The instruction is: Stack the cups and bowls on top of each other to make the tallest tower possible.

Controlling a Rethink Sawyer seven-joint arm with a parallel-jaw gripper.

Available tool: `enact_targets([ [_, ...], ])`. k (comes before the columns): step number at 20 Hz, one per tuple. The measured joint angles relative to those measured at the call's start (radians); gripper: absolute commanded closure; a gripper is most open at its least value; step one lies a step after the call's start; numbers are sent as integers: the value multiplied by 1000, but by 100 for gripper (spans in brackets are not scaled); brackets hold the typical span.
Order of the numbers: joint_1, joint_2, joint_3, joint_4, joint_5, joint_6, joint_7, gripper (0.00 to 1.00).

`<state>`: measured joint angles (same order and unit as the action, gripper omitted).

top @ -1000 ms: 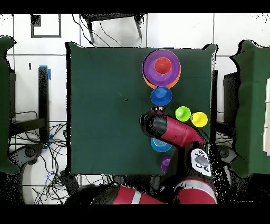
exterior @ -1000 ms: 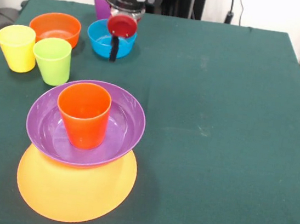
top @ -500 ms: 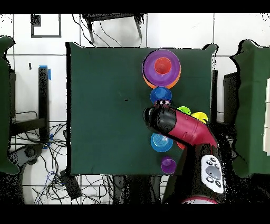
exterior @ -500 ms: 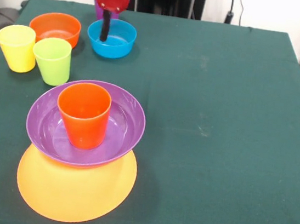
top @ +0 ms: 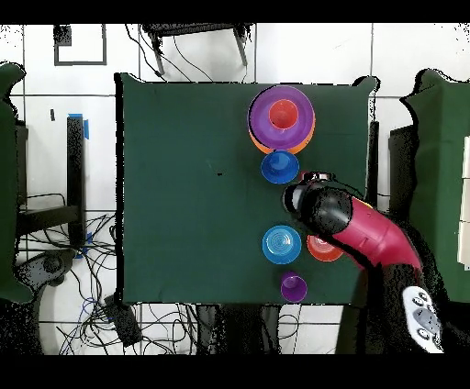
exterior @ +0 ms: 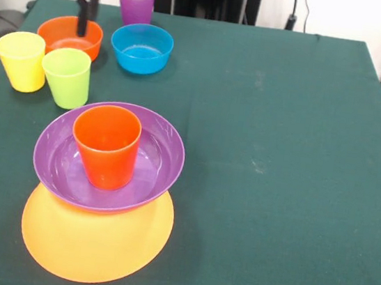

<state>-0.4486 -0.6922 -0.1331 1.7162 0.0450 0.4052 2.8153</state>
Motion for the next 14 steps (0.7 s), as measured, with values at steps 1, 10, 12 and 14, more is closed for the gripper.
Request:
enact_targets([
  [1,-16,0,6,1,0,0,0,0],
  [10,-96,0,55,42,0,-10,0,0],
  [12,-106,2,76,62,-6,-17,0,0],
  [14,-108,4,84,69,-10,-22,0,0],
])
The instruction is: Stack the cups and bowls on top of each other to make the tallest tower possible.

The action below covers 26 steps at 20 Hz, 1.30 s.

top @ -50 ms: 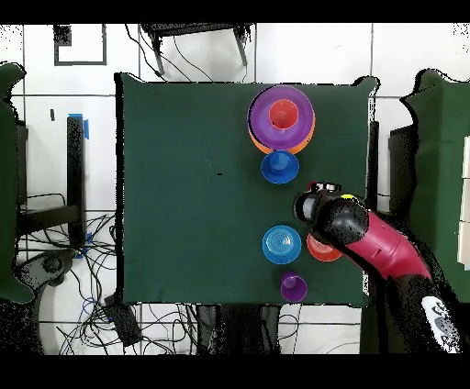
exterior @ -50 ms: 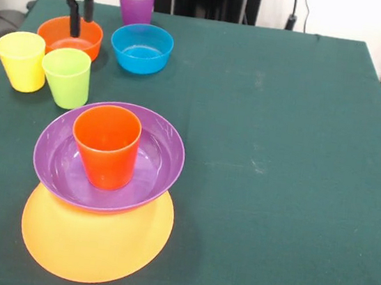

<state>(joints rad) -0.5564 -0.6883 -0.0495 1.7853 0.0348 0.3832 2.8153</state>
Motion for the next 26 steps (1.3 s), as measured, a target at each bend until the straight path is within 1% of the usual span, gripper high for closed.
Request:
enact_targets([
  [7,-1,17,42,43,-13,-39,0,0],
  [16,-21,92,100,85,-42,-133,0,0],
  [21,-41,130,113,104,-75,-143,0,0],
  [26,-62,144,114,130,-105,-143,0,0],
])
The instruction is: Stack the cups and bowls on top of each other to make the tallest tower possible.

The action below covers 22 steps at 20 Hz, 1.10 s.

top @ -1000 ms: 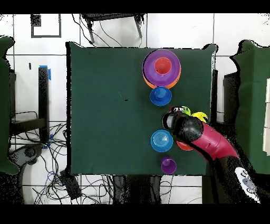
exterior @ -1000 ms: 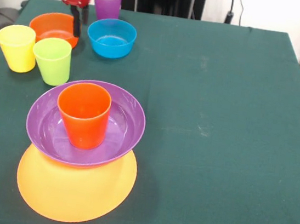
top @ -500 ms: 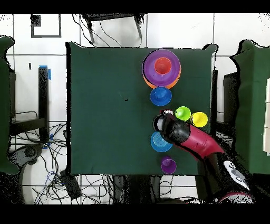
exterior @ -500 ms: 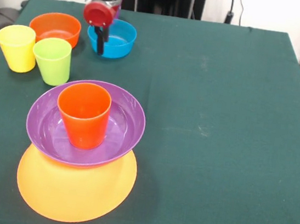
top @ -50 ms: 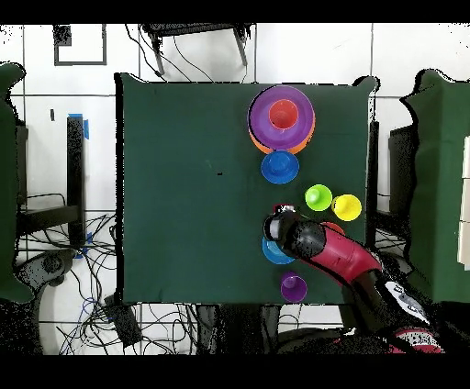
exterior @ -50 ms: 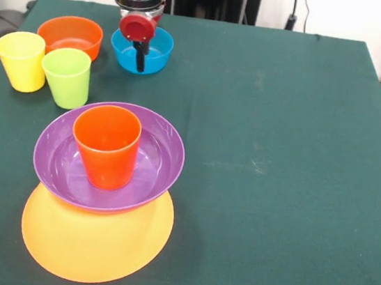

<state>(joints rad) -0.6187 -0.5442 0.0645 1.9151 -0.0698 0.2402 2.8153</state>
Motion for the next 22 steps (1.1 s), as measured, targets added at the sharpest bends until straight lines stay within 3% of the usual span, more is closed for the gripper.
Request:
enact_targets([
  [10,-10,6,1,51,-28,0,0,0],
  [22,-32,137,14,50,-81,-83,0,0],
])
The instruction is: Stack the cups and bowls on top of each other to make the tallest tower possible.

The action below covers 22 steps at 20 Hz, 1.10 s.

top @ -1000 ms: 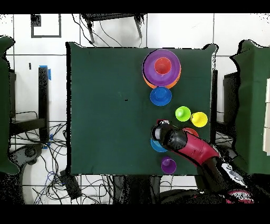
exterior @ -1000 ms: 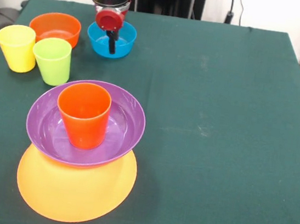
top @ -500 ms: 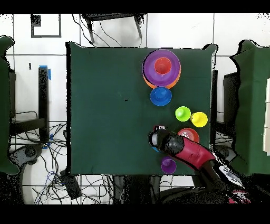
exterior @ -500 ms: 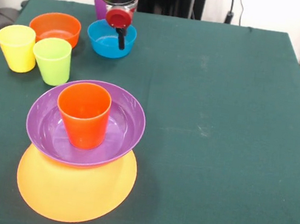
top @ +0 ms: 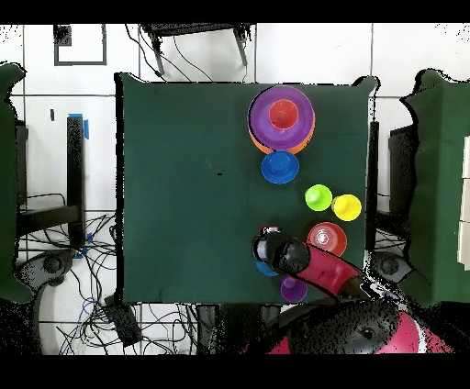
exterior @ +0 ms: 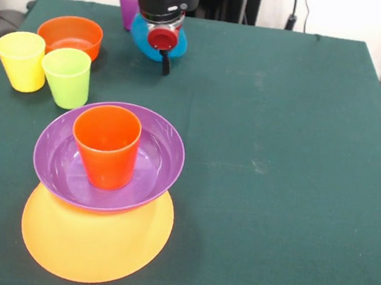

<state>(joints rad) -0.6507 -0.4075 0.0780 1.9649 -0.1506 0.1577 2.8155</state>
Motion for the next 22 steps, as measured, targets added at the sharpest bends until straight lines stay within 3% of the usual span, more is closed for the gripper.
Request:
enact_targets([
  [3,0,-1,1,0,-10,-5,0,0],
  [4,-1,-2,0,1,-21,-2,0,100],
  [11,-5,-33,-5,13,-59,31,0,100],
  [22,18,-72,-2,13,-57,77,0,100],
])
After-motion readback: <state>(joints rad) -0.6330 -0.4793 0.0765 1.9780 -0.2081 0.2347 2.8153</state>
